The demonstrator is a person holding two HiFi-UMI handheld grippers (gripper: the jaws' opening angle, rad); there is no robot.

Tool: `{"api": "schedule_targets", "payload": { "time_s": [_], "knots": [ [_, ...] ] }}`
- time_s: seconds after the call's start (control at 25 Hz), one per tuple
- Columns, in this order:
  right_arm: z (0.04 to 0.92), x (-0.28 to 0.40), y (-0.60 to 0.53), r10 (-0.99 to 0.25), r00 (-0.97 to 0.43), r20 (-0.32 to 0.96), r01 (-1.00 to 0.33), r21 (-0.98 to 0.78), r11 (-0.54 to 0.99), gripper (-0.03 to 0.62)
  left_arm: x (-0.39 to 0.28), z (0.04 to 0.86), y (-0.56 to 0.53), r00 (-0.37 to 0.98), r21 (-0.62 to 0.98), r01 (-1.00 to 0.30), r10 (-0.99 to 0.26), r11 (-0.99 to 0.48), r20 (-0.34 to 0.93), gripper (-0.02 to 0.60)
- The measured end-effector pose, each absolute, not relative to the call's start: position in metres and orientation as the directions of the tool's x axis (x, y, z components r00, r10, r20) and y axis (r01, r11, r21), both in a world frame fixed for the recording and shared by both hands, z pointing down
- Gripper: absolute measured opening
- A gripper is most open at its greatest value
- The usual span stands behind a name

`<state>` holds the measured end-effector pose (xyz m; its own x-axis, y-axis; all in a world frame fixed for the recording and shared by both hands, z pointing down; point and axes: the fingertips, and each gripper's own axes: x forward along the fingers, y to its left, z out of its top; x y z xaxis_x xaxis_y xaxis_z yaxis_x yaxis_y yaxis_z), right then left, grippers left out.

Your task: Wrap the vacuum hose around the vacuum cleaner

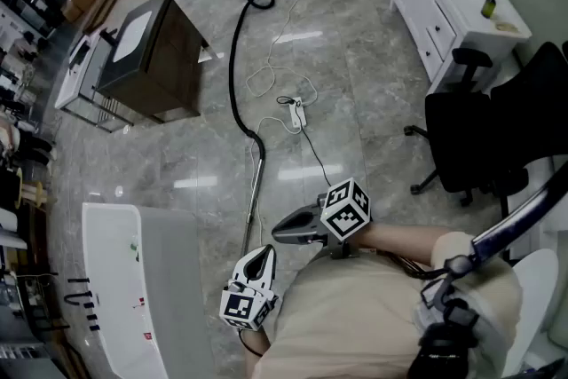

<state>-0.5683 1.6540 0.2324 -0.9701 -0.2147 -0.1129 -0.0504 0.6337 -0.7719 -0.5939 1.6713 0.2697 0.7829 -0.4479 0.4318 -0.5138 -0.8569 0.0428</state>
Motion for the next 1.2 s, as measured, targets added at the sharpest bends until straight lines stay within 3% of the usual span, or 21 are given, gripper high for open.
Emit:
{"api": "schedule_targets", "payload": {
  "time_s": [0.2,0.44,0.52,0.84,1.04,1.2],
  "knots": [
    [0.247,-0.517,1.63,-0.201,-0.966,-0.161,0.033,-0.852,0.522,0.003,-0.586,0.279,1.627,0.623,0.102,-0.732,-0.6,-0.674,0.503,0.005],
    [0.25,-0.455,1.582,-0.177,-0.969,-0.174,0.049,-0.833,0.551,0.003,-0.549,0.279,1.577,0.537,0.065,-0.791,-0.639,-0.609,0.551,0.005],
    [0.252,-0.443,1.576,-0.117,-0.98,-0.162,0.069,-0.823,0.564,0.003,-0.536,0.281,1.565,0.514,0.066,-0.81,-0.65,-0.583,0.559,0.005],
    [0.263,-0.437,1.575,0.148,-0.985,-0.084,0.155,-0.801,0.579,0.005,-0.517,0.293,1.54,0.453,0.039,-0.836,-0.65,-0.547,0.61,0.005],
    [0.269,-0.436,1.552,0.153,-0.987,-0.05,0.131,-0.801,0.585,0.005,-0.526,0.302,1.521,0.457,0.011,-0.819,-0.64,-0.573,0.618,0.003],
    [0.282,-0.438,1.544,0.168,-0.986,-0.011,0.109,-0.799,0.591,0.005,-0.51,0.311,1.506,0.556,-0.011,-0.74,-0.621,-0.673,0.553,0.003]
  ]
}}
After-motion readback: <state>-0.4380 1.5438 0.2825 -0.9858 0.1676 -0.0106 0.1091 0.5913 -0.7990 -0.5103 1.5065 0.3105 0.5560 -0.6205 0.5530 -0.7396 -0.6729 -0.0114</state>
